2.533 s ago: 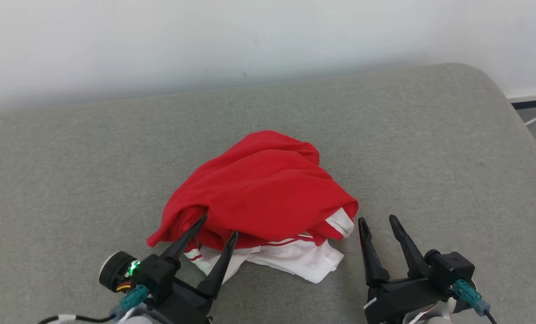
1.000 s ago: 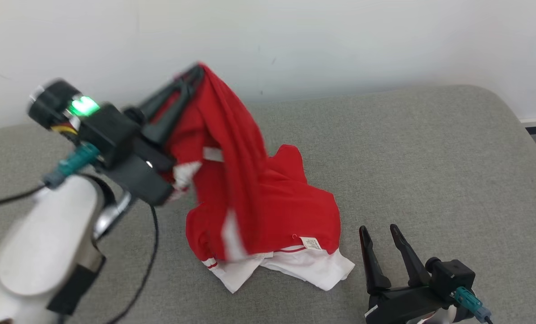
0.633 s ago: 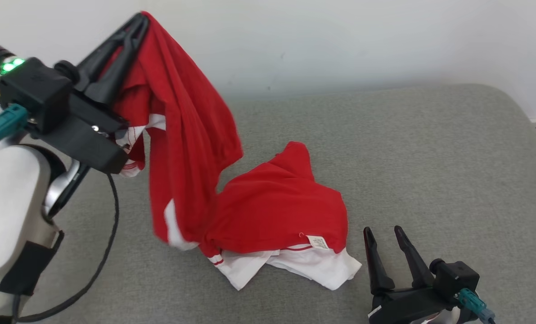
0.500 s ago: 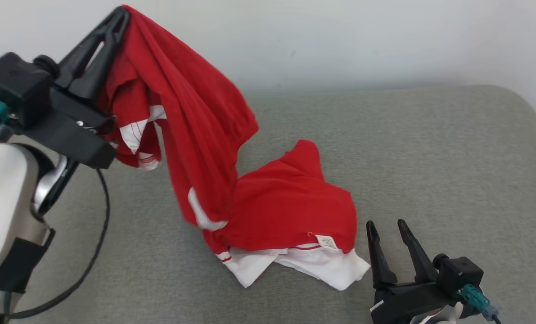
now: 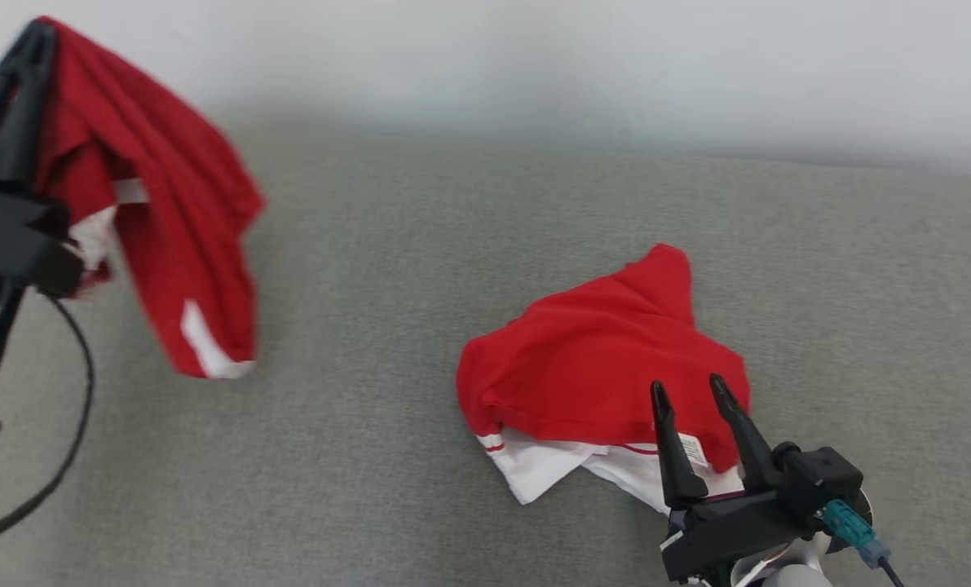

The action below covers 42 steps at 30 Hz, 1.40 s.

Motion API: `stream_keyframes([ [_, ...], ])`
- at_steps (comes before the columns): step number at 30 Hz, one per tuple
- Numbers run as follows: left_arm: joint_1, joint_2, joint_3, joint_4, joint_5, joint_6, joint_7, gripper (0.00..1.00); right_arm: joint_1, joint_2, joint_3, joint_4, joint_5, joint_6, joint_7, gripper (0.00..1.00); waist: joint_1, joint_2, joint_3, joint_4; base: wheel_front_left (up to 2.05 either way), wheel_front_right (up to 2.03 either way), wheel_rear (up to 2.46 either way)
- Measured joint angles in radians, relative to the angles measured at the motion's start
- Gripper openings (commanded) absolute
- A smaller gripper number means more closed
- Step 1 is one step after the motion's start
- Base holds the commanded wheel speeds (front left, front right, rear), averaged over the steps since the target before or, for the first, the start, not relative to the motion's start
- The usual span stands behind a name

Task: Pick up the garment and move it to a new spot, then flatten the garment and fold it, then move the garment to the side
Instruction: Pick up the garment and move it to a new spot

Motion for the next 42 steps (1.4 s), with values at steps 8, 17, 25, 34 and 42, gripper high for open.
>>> stream_keyframes([
  [8, 0.0, 0.039, 0.049, 0.156, -0.012, 0.009, -0.048, 0.0, -0.018, 0.0, 0.023, -0.038, -0.043, 0.0, 0.013, 1.0, 0.0, 0.0, 0.044, 0.059, 0.0, 0.0, 0.0],
  [17, -0.005, 0.073, 0.11, 0.288, 0.018, 0.03, -0.068, 0.0, -0.034, 0.0, 0.068, -0.158, -0.085, 0.0, 0.07, 1.0, 0.0001, 0.0, 0.11, 0.089, 0.0, 0.0, 0.0],
  [25, 0.028, 0.059, 0.201, 0.318, 0.042, 0.024, -0.069, 0.0, -0.035, 0.0, 0.087, -0.227, -0.11, 0.0, 0.105, 1.0, 0.0001, 0.0, 0.161, 0.082, 0.0, 0.0, 0.0],
  [34, 0.098, -0.016, 0.293, 0.431, 0.032, -0.013, -0.069, 0.0, -0.056, 0.0, 0.1, -0.259, -0.139, 0.0, 0.132, 1.0, 0.0001, 0.0, 0.2, 0.034, 0.0, 0.0, 0.0],
  [42, 0.106, -0.049, 0.335, 0.509, 0.04, -0.032, -0.069, 1.0, -0.057, 0.0, 0.098, -0.267, -0.144, 0.0, 0.14, 1.0, 0.0002, 0.0, 0.217, -0.007, 0.0, 0.0, 0.0],
])
